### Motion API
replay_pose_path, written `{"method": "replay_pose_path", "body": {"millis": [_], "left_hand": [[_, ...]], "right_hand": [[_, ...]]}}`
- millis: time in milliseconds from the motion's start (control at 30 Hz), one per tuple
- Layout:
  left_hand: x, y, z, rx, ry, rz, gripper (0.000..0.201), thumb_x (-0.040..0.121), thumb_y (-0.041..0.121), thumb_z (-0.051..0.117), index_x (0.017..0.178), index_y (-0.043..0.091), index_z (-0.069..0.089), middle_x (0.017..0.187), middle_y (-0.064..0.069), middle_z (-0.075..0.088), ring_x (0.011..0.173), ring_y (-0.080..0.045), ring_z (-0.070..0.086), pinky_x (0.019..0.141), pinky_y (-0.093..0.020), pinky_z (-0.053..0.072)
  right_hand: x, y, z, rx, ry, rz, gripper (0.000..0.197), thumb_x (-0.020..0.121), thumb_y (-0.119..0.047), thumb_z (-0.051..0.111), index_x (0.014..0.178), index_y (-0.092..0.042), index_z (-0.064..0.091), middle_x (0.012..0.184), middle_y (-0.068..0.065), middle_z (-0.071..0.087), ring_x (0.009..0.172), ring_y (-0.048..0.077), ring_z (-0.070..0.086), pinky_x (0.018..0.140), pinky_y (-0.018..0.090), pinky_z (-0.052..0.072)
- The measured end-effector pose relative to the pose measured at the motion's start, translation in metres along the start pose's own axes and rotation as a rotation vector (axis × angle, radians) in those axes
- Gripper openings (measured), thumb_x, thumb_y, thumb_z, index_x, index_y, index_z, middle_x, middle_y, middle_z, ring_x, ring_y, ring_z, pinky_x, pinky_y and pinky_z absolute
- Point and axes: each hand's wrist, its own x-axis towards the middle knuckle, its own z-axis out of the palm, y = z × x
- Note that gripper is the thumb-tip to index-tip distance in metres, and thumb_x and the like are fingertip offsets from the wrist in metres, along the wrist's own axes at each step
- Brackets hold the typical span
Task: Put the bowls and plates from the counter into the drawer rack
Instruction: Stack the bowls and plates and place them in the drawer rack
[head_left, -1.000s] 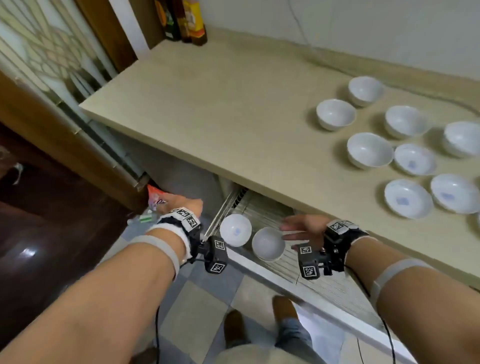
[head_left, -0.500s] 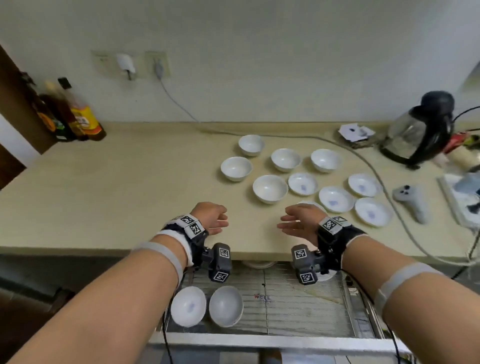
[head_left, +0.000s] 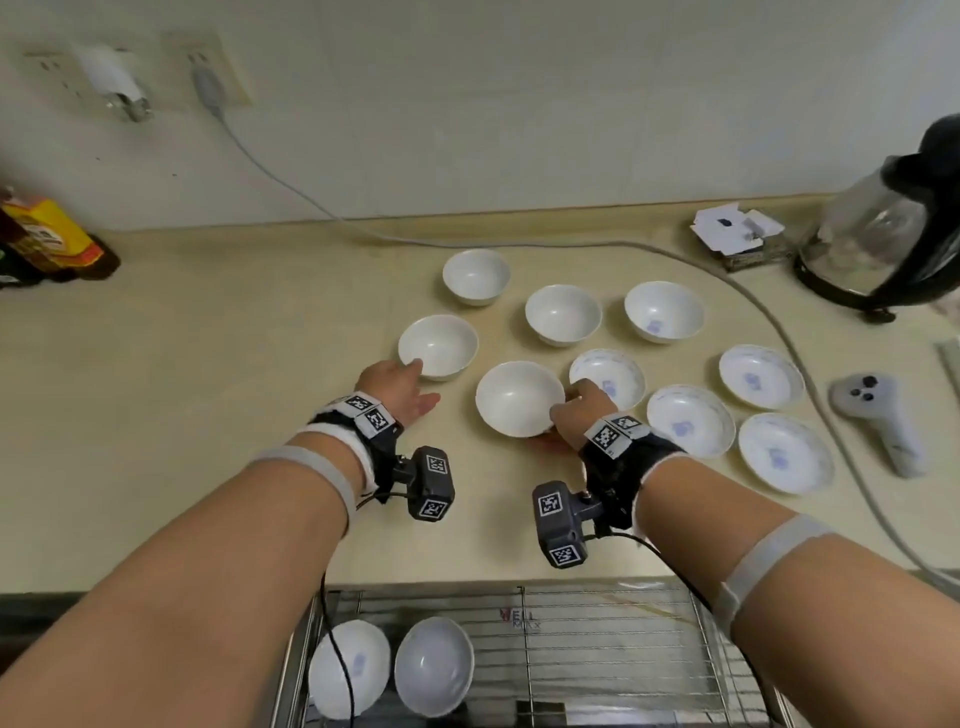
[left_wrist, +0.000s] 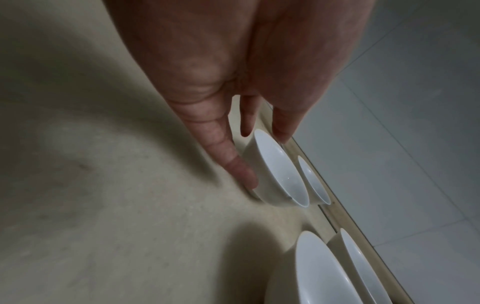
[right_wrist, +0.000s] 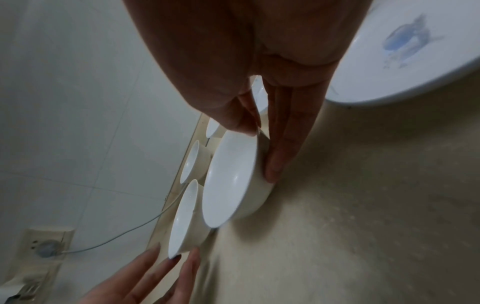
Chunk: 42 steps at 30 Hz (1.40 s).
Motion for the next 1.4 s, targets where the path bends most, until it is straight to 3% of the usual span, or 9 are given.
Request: {"method": "replay_pose_path", "body": {"millis": [100, 200, 267, 333, 500, 700, 900, 1100, 1400], "left_hand": [[0.021, 0.003, 0.001, 0.026, -0.006, 0.047, 0.041, 0.099, 0.012, 0.055, 0.133, -0.01, 0.049, 0.112, -0.022, 0.063, 0.113, -0.038, 0.066, 0.059, -0.026, 0.062], [0.038, 0.012, -0.003, 0.067, -0.013, 0.045, 0.035, 0.092, -0.005, 0.055, 0.126, -0.01, 0.052, 0.109, -0.026, 0.061, 0.107, -0.043, 0.068, 0.069, -0.038, 0.065], [0.044, 0.019, -0.007, 0.049, -0.04, 0.008, 0.037, 0.07, -0.008, 0.067, 0.105, -0.002, 0.057, 0.117, -0.028, 0.059, 0.103, -0.05, 0.066, 0.078, -0.056, 0.061], [0.05, 0.027, -0.01, 0.087, -0.051, 0.031, 0.044, 0.051, -0.001, 0.069, 0.093, 0.005, 0.057, 0.121, -0.027, 0.061, 0.1, -0.05, 0.067, 0.083, -0.059, 0.058], [0.045, 0.075, 0.003, -0.041, -0.135, 0.117, 0.024, 0.086, -0.015, 0.054, 0.106, -0.001, 0.057, 0.117, -0.03, 0.059, 0.085, -0.045, 0.071, 0.062, -0.044, 0.064], [0.07, 0.114, 0.027, -0.051, -0.098, 0.177, 0.038, 0.089, -0.015, 0.052, 0.124, -0.003, 0.056, 0.12, -0.032, 0.061, 0.075, -0.037, 0.071, 0.047, -0.031, 0.06], [0.102, 0.113, 0.04, 0.035, -0.067, 0.117, 0.042, 0.084, -0.01, 0.058, 0.126, -0.007, 0.055, 0.108, -0.023, 0.067, 0.088, -0.036, 0.073, 0.072, -0.04, 0.064], [0.116, 0.113, 0.052, 0.068, -0.059, 0.091, 0.043, 0.084, -0.009, 0.061, 0.126, -0.005, 0.056, 0.109, -0.023, 0.069, 0.087, -0.035, 0.074, 0.071, -0.039, 0.064], [0.129, 0.109, 0.064, 0.171, -0.106, 0.16, 0.04, 0.092, -0.009, 0.055, 0.131, -0.01, 0.051, 0.126, -0.025, 0.065, 0.083, -0.028, 0.068, 0.07, -0.032, 0.064]], "right_hand": [[0.015, 0.004, 0.002, -0.02, 0.055, -0.033, 0.023, 0.082, -0.014, 0.054, 0.103, -0.021, 0.051, 0.104, 0.013, 0.064, 0.09, 0.036, 0.069, 0.082, 0.048, 0.061], [0.014, -0.002, 0.0, 0.079, 0.054, -0.021, 0.025, 0.075, -0.015, 0.055, 0.098, -0.026, 0.057, 0.112, 0.018, 0.065, 0.088, 0.042, 0.072, 0.077, 0.052, 0.062], [0.006, -0.012, -0.006, 0.208, 0.051, 0.016, 0.029, 0.084, -0.005, 0.053, 0.108, -0.02, 0.059, 0.11, 0.022, 0.065, 0.084, 0.046, 0.073, 0.075, 0.053, 0.062], [0.003, -0.024, -0.017, 0.296, 0.072, 0.01, 0.032, 0.086, 0.001, 0.051, 0.111, -0.014, 0.061, 0.106, 0.025, 0.066, 0.078, 0.045, 0.073, 0.072, 0.053, 0.062], [0.018, -0.055, -0.047, 0.381, 0.248, -0.047, 0.038, 0.09, 0.002, 0.044, 0.121, -0.017, 0.056, 0.113, 0.023, 0.059, 0.066, 0.036, 0.071, 0.047, 0.035, 0.061], [0.058, -0.068, -0.058, 0.423, 0.335, -0.002, 0.049, 0.088, 0.004, 0.051, 0.133, -0.016, 0.054, 0.118, 0.022, 0.06, 0.067, 0.039, 0.07, 0.073, 0.048, 0.063], [0.086, -0.058, -0.054, 0.428, 0.325, 0.04, 0.041, 0.088, 0.007, 0.055, 0.125, -0.01, 0.054, 0.106, 0.016, 0.057, 0.06, 0.03, 0.063, 0.074, 0.042, 0.063], [0.096, -0.059, -0.048, 0.395, 0.306, 0.067, 0.029, 0.085, 0.005, 0.052, 0.107, -0.014, 0.053, 0.085, 0.012, 0.059, 0.071, 0.042, 0.074, 0.074, 0.048, 0.063], [0.11, -0.059, -0.042, 0.266, 0.311, 0.079, 0.033, 0.077, 0.004, 0.057, 0.103, -0.017, 0.053, 0.096, 0.015, 0.061, 0.079, 0.044, 0.072, 0.064, 0.048, 0.064]]}}
